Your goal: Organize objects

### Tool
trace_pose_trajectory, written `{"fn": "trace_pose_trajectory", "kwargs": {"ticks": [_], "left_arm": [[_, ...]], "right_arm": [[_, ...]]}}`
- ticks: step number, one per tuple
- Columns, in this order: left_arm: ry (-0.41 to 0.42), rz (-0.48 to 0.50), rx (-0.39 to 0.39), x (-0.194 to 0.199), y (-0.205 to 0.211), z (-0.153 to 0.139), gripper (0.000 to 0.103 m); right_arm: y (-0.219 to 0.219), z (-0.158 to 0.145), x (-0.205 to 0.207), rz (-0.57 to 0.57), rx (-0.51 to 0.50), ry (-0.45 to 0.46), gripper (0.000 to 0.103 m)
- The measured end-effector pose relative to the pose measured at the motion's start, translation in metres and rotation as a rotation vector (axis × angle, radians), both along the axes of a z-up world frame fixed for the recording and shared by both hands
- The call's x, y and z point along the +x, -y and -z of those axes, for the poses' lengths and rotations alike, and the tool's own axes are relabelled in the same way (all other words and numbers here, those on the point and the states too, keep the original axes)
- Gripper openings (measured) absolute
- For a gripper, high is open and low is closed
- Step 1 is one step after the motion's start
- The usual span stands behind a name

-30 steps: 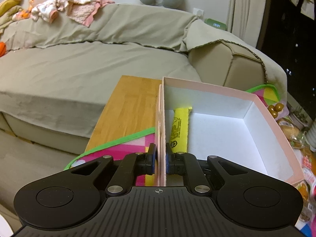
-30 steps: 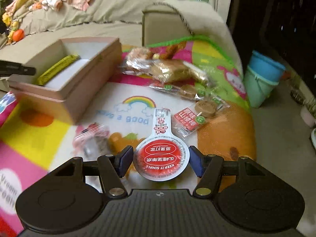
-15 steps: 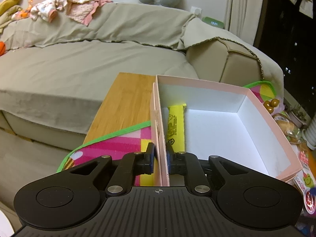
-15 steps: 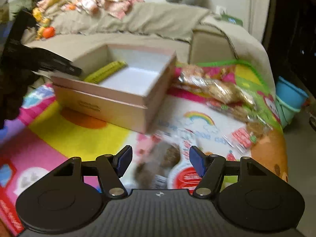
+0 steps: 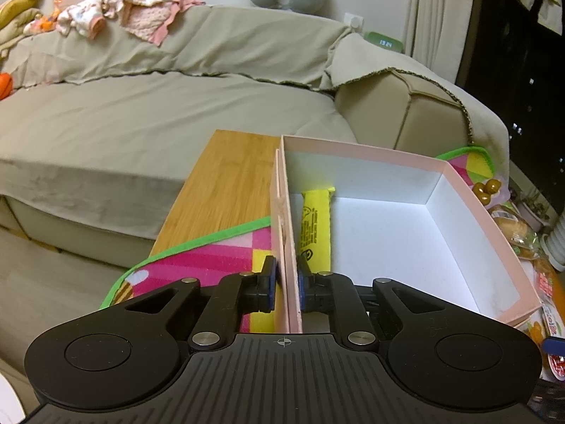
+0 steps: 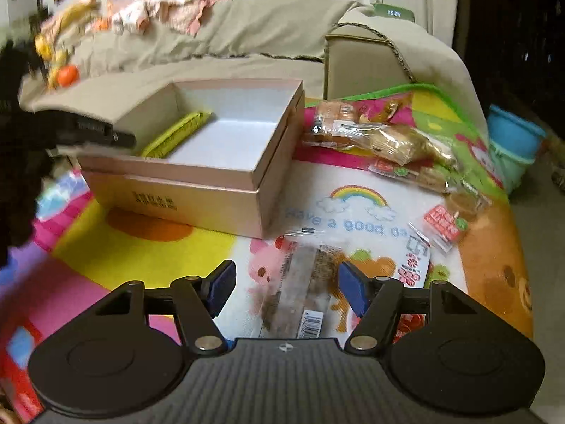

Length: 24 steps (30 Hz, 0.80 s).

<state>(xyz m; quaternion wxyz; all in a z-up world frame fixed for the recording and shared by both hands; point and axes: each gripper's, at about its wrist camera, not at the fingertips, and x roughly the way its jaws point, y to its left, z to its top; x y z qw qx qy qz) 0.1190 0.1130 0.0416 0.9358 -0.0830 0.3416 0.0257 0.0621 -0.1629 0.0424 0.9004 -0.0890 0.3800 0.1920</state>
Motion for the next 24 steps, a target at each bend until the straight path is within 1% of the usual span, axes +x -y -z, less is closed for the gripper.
{"fn": "trace_pose_trajectory", "kwargs": {"ticks": [2,3,4,5,6,8,10,13,15,17,20,24], "left_arm": [[0.0,0.0,-0.001,0.0,0.0,0.0,0.013],[0.0,0.002,-0.001,0.0,0.0,0.0,0.013],[0.0,0.003,-0.001,0.0,0.0,0.0,0.013],[0.0,0.003,-0.001,0.001,0.0,0.0,0.013],[0.001,0.001,-0.001,0.001,0.0,0.0,0.013],[0.002,0.0,-0.004,0.001,-0.001,0.0,0.013],[0.003,0.002,-0.005,0.001,-0.002,0.001,0.013],[0.001,0.0,0.0,0.001,-0.001,0.001,0.013],[-0.001,-0.001,0.003,0.002,-0.001,0.001,0.013],[-0.001,0.002,0.005,0.003,-0.001,0.001,0.013],[0.0,0.006,0.003,0.003,-0.002,0.002,0.012],[-0.001,0.01,-0.008,0.003,-0.003,0.002,0.013]], "right_arm": [[-0.009,0.01,0.009,0.038,-0.057,-0.019,0.065],[-0.009,0.013,0.012,0.054,-0.046,-0.028,0.065],[-0.007,0.012,0.014,0.063,-0.02,-0.039,0.062],[-0.006,0.012,0.015,0.059,-0.006,-0.053,0.056],[-0.007,0.01,0.013,0.04,-0.002,-0.057,0.039],[-0.01,0.009,0.003,0.011,-0.028,-0.06,0.038],[-0.009,0.007,-0.008,-0.022,-0.046,-0.068,0.034],[-0.003,-0.004,-0.022,-0.035,-0.028,-0.101,0.034],[0.002,-0.02,-0.028,-0.028,-0.001,-0.096,0.034],[0.007,-0.043,-0.029,-0.019,0.046,-0.07,0.034],[0.009,-0.088,-0.026,-0.023,0.141,0.003,0.034],[-0.005,-0.142,-0.003,-0.057,0.269,0.094,0.034]]}}
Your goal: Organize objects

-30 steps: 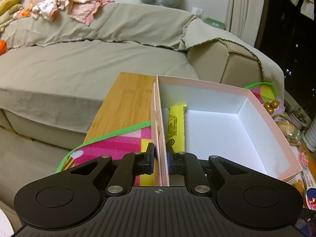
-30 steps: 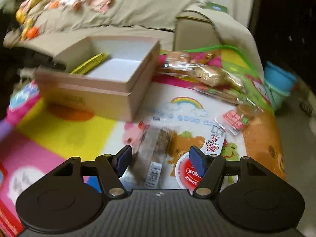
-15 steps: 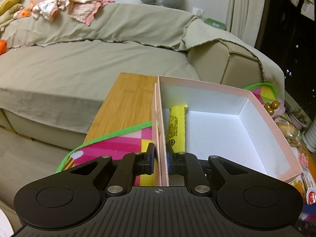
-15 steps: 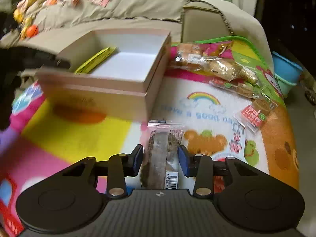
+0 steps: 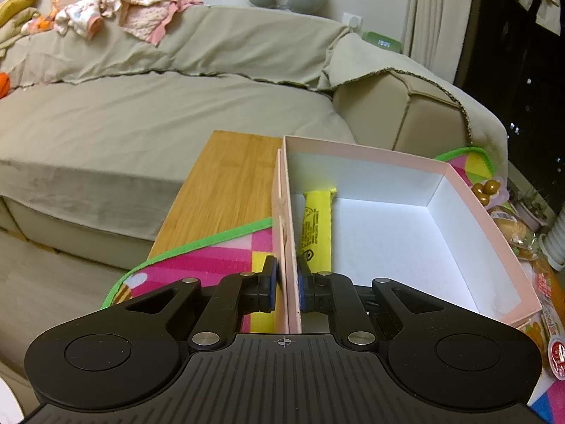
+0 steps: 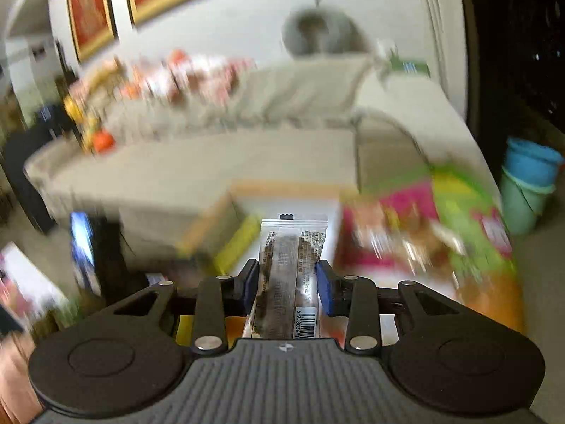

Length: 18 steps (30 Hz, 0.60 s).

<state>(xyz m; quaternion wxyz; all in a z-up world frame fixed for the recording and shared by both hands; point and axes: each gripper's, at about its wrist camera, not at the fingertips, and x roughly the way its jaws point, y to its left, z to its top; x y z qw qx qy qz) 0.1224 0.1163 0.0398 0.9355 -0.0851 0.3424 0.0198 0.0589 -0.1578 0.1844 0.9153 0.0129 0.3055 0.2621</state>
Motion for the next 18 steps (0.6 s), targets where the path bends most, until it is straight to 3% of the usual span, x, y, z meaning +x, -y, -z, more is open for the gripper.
{"fn": "trace_pose_trajectory", "kwargs": {"ticks": [3,4,6,9,11,18], "left_arm": [[-0.005,0.001,0.001,0.001,0.0,-0.001,0.013],[-0.006,0.002,0.004,0.001,0.001,-0.001,0.013],[-0.008,0.006,0.005,0.001,0.001,-0.001,0.013],[-0.006,0.012,0.001,0.001,0.0,0.0,0.014],[-0.004,0.012,0.0,0.001,0.0,0.0,0.014],[0.007,0.004,-0.004,-0.001,0.001,0.001,0.014]], "right_arm": [[-0.023,-0.023,0.033,-0.003,0.083,0.038,0.036],[-0.031,-0.026,0.047,-0.008,0.112,0.03,0.046],[-0.047,-0.021,0.071,-0.007,0.137,0.012,0.054],[-0.054,-0.006,0.079,-0.019,0.136,-0.015,0.054],[-0.046,0.006,0.074,-0.003,0.104,-0.007,0.057],[0.007,0.06,0.022,0.138,-0.15,0.058,0.077]]}}
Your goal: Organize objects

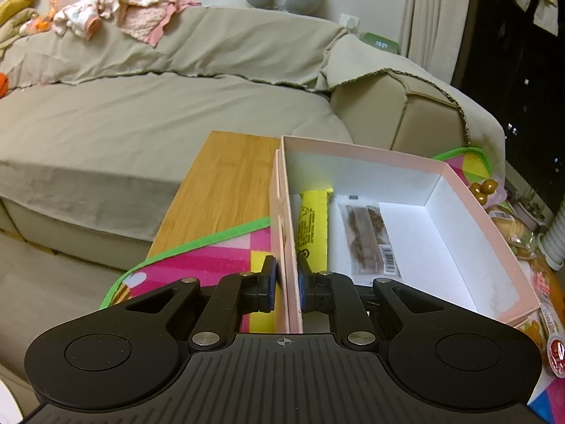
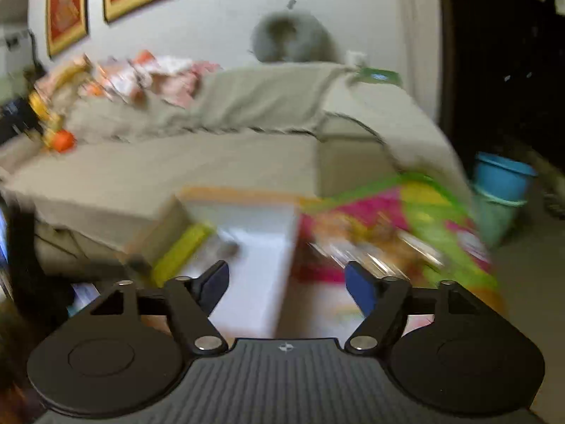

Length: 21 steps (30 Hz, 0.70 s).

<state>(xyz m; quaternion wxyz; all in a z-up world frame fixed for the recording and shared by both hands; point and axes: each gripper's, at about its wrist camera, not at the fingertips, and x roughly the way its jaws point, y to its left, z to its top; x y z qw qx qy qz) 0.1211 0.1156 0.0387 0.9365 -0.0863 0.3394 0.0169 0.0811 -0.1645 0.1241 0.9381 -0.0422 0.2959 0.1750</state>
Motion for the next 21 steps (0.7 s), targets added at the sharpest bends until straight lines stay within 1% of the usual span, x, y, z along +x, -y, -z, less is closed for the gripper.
{"fn": "trace_pose_trajectory", "kwargs": {"ticks": [4,7,9,12,14,21], "left_arm": [[-0.001,-0.001,-0.002,0.0,0.0,0.0,0.014],[-0.001,-0.003,-0.001,0.001,-0.001,-0.001,0.013],[-0.003,-0.005,-0.001,0.001,0.0,-0.001,0.013],[-0.005,-0.005,0.004,0.001,0.001,-0.001,0.013],[-0.006,-0.003,0.006,0.001,0.001,-0.001,0.013],[-0.007,0.002,0.006,-0.002,0.001,-0.001,0.014]], "right_arm": [[0.023,0.037,-0.033,0.061,-0.132,-0.017,0.081],[0.04,0.057,-0.052,0.115,-0.188,-0.025,0.085],[0.05,0.065,-0.051,0.156,-0.178,-0.049,0.087],[0.063,0.073,-0.042,0.213,-0.099,-0.11,0.087],[0.064,0.078,-0.035,0.217,-0.064,-0.14,0.087],[0.052,0.097,-0.017,0.209,-0.06,-0.176,0.086]]}}
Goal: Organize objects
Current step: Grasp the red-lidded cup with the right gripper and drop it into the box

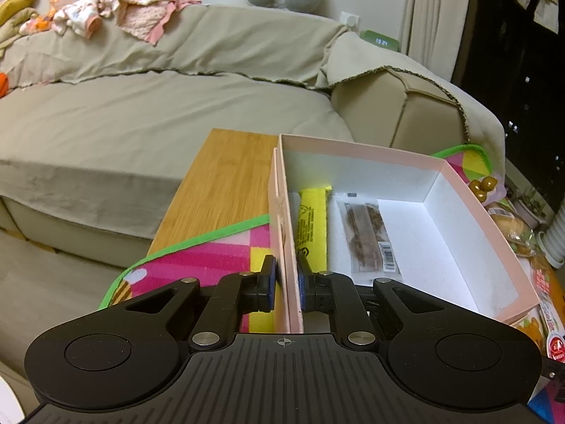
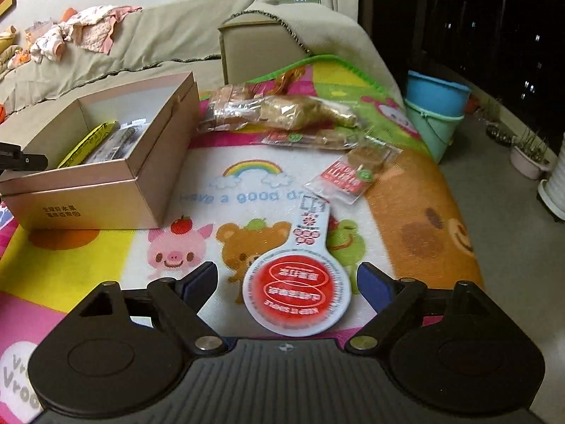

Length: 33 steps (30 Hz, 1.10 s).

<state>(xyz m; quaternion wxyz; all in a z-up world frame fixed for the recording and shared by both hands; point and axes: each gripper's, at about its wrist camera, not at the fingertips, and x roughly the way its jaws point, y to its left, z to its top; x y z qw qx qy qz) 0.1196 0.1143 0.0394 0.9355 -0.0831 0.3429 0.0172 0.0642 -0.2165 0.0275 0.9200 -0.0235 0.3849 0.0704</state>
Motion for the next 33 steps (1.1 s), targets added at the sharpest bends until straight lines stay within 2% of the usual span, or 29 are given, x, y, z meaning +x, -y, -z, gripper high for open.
{"fn": "trace_pose_trajectory", "kwargs": {"ticks": [2,3,4,5,13,20,29,33], "left_arm": [[0.0,0.002,0.001,-0.001,0.0,0.0,0.014],[0.0,0.002,0.0,-0.001,0.0,0.0,0.014],[0.001,0.001,0.0,-0.001,0.0,0.0,0.014],[0.001,0.001,0.001,-0.001,0.0,0.0,0.014],[-0.002,0.004,0.024,-0.001,0.003,0.0,0.014],[0.004,0.008,0.026,-0.002,0.003,0.001,0.014],[0.007,0.014,0.016,-0.004,0.002,0.002,0.014],[0.008,0.016,0.014,-0.003,0.002,0.002,0.015]], "right_arm": [[-0.003,0.001,0.0,0.0,0.0,-0.002,0.081],[-0.005,0.001,-0.001,-0.005,-0.006,0.002,0.076],[-0.006,0.0,-0.003,-0.016,-0.013,0.003,0.065],[-0.007,-0.001,-0.003,-0.029,-0.012,0.002,0.062],[-0.012,-0.009,-0.021,-0.093,-0.039,-0.028,0.061],[-0.017,-0.036,-0.043,-0.168,-0.021,-0.024,0.061],[-0.038,-0.089,-0.062,-0.275,-0.024,0.085,0.062],[-0.043,-0.101,-0.063,-0.295,-0.026,0.115,0.062]]}}
